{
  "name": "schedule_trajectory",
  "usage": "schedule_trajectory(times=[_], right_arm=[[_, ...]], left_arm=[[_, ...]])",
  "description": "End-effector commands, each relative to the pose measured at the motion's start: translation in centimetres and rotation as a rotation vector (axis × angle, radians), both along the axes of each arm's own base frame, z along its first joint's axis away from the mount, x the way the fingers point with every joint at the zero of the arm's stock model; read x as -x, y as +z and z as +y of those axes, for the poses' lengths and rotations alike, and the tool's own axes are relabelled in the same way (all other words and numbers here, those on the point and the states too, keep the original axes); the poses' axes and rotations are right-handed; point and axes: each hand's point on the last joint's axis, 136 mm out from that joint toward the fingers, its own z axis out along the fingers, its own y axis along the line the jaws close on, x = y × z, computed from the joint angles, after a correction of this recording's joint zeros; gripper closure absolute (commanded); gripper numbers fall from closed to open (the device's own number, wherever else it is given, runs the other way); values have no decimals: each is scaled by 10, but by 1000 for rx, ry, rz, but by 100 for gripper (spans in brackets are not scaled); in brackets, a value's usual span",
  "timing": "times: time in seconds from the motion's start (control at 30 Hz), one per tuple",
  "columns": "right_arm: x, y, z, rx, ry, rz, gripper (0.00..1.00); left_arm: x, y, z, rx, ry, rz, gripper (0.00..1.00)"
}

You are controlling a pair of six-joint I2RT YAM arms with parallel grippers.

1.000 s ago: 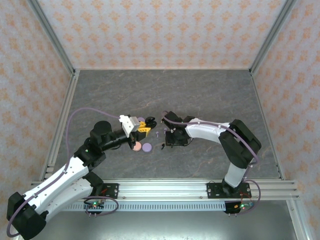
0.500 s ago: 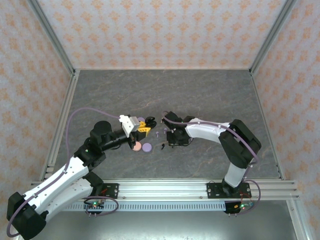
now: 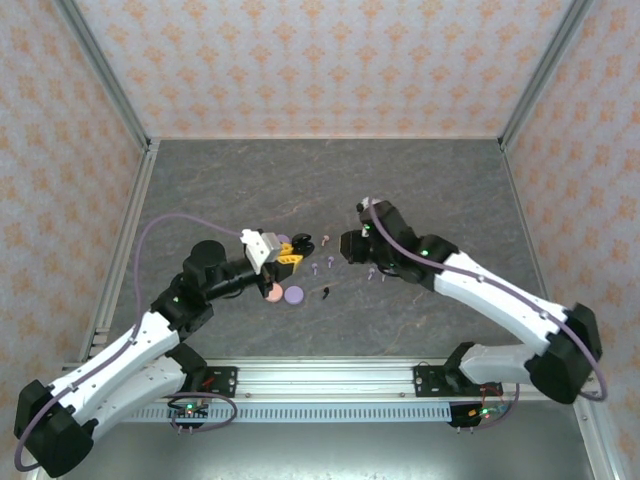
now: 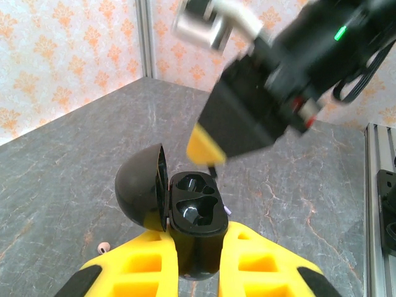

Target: Insert the wireless bluetooth earbuds into the charging case

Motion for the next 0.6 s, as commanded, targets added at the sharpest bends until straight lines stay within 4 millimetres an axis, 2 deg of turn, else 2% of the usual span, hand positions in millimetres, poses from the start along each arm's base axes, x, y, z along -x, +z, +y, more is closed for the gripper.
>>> schedule_trajectory(times=[0.0,0.07,0.2,0.37,0.57], right_arm=[[1,51,7,-130,33,-136,79],[4,77,14,-203,67,-181,79],[10,103,26,-248,113,-257,80],[15,111,42,-229,146,-317,79],[15,113,50,-234,154,-341,80]], left_arm=[[-2,33,-8,57,-28,-81,100],[-4,37,-10,60,-33,-84,100],[-9,41,-14,64,-37,-81,100],[-13,46,-17,62,-36,-75,100],[-14,48,-18,59,-39,-72,100]])
